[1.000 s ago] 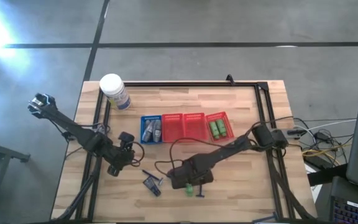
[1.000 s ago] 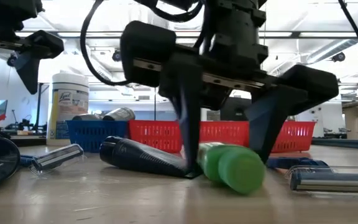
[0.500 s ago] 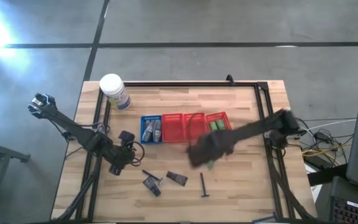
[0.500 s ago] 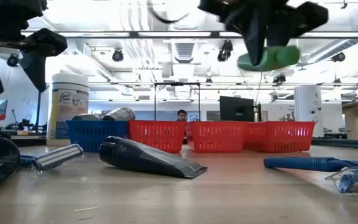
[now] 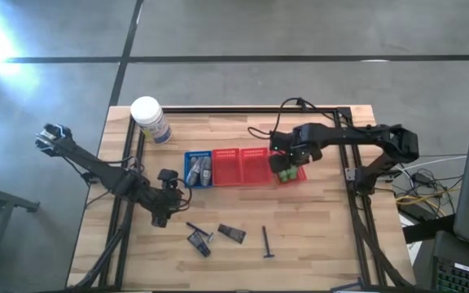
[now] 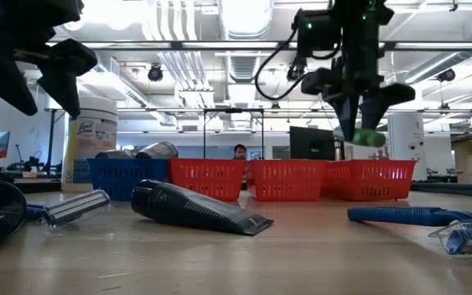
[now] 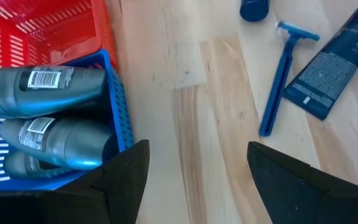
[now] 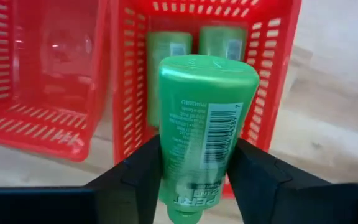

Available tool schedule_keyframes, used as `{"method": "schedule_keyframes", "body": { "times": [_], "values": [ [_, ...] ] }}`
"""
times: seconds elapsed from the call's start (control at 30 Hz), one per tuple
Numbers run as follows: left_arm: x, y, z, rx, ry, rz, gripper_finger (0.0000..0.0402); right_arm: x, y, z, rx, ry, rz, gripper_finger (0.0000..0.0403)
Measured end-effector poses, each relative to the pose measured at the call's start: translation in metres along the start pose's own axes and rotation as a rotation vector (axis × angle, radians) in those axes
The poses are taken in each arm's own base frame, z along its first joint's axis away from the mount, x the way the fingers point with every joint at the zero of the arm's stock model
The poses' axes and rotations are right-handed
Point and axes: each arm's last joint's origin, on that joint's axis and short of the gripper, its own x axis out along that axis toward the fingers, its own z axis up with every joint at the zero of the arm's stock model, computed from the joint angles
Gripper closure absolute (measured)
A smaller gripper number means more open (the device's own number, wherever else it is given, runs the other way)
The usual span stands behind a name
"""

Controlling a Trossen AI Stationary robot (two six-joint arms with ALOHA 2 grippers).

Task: Pick & Place Travel size toiletries
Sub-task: Put the shampoo into the right red bin, then put the razor into the middle red bin

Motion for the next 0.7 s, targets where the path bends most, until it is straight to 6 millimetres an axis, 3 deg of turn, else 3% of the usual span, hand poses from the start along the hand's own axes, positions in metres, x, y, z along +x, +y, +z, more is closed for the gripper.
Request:
{"method": "schedule_keyframes", "body": {
  "times": [0.2, 0.37, 0.53, 0.7],
  "values": [
    [0.0, 0.0, 0.001, 0.003, -0.006, -0.001, 0.0126, 0.001, 0.0, 0.001, -0.064, -0.004, -0.004, 0.0179],
    [0.001, 0.002, 0.001, -0.004, -0.004, 0.004, 0.0126, -0.01, 0.013, -0.013, -0.097, -0.021, 0.039, 0.0127],
    [0.001, 0.003, 0.001, 0.01, -0.002, 0.006, 0.0126, -0.027, 0.045, -0.07, -0.127, -0.002, 0.134, 0.0094],
    [0.001, 0.004, 0.001, 0.047, -0.001, 0.008, 0.0126, -0.002, 0.079, -0.137, -0.096, 0.113, 0.172, 0.0086]
  ]
}}
